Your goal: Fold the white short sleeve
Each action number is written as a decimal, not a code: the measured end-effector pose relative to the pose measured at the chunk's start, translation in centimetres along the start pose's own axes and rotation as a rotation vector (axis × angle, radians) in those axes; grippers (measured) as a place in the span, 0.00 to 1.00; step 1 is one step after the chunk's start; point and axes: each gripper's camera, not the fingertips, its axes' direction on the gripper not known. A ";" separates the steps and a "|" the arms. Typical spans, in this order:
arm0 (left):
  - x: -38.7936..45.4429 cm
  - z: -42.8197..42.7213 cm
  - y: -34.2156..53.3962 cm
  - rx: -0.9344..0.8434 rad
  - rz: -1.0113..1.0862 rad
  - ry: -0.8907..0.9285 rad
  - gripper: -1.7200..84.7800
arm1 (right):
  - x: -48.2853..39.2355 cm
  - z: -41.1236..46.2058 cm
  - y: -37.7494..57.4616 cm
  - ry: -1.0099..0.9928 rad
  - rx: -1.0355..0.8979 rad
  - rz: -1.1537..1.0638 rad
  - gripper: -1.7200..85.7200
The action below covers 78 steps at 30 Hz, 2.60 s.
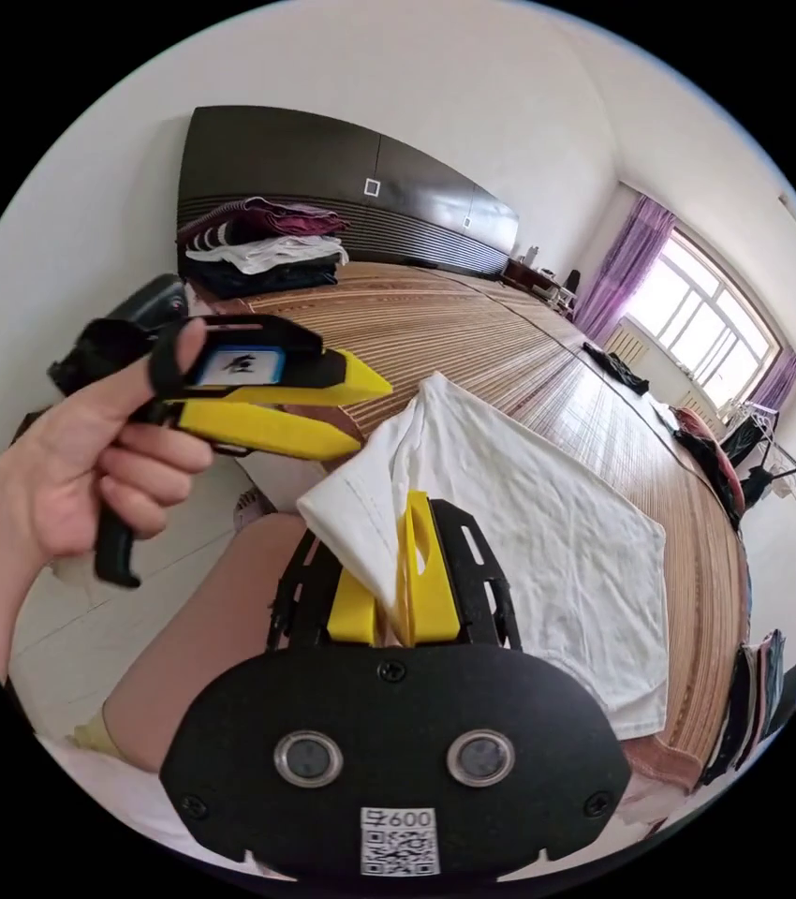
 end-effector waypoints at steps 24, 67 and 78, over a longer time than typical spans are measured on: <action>-10.4 7.5 -11.7 0.112 0.034 -0.093 0.04 | 5.3 -31.7 -2.5 -0.179 0.289 0.360 0.01; -46.6 55.1 -16.9 -0.130 0.060 -0.484 0.08 | 22.6 -49.3 -7.5 -0.086 0.284 1.084 0.01; -46.2 50.1 -13.8 -0.257 0.573 -0.500 0.07 | 18.9 -51.6 -8.5 -0.103 0.384 1.197 0.01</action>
